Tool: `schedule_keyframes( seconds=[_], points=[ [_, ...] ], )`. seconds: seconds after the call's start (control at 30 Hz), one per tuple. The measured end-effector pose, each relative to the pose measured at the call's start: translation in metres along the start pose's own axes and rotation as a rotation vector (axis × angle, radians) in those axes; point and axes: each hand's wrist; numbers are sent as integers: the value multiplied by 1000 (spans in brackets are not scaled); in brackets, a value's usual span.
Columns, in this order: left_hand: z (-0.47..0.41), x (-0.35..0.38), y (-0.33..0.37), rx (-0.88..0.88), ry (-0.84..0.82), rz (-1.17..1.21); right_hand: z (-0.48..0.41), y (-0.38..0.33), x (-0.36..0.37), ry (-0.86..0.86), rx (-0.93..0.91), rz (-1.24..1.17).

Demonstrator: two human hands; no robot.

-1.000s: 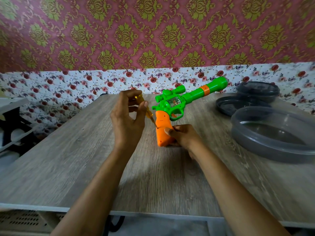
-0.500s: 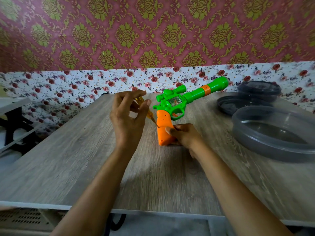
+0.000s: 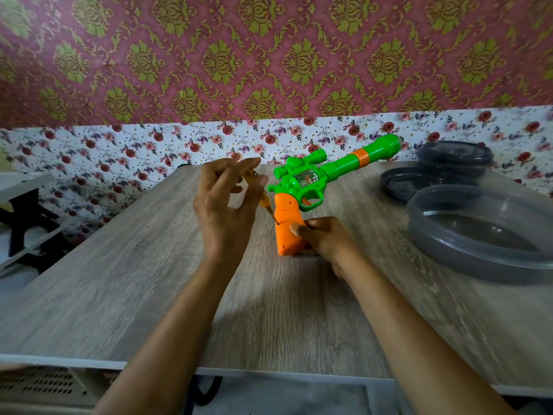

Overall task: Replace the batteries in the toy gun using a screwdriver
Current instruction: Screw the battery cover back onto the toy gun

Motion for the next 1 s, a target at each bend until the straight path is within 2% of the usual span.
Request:
schedule_keyframes(
  seconds=[0.47,0.57,1.0],
  points=[
    [0,-1,2,16,6,-14,0,1,0,-11,-2,-9],
    [0,-1,-1,-33,22,-2,-1,0,0,0,5,5],
    [0,0,1,-44,-32,-15,-2,1,-1,7,7,43]
  ],
)
Point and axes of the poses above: each hand's wrist, its own z-axis away from the middle knuckle, its own x-axis out of the palm, y = z × x, and after that the axes turned 7 degrees about -z, right-handed
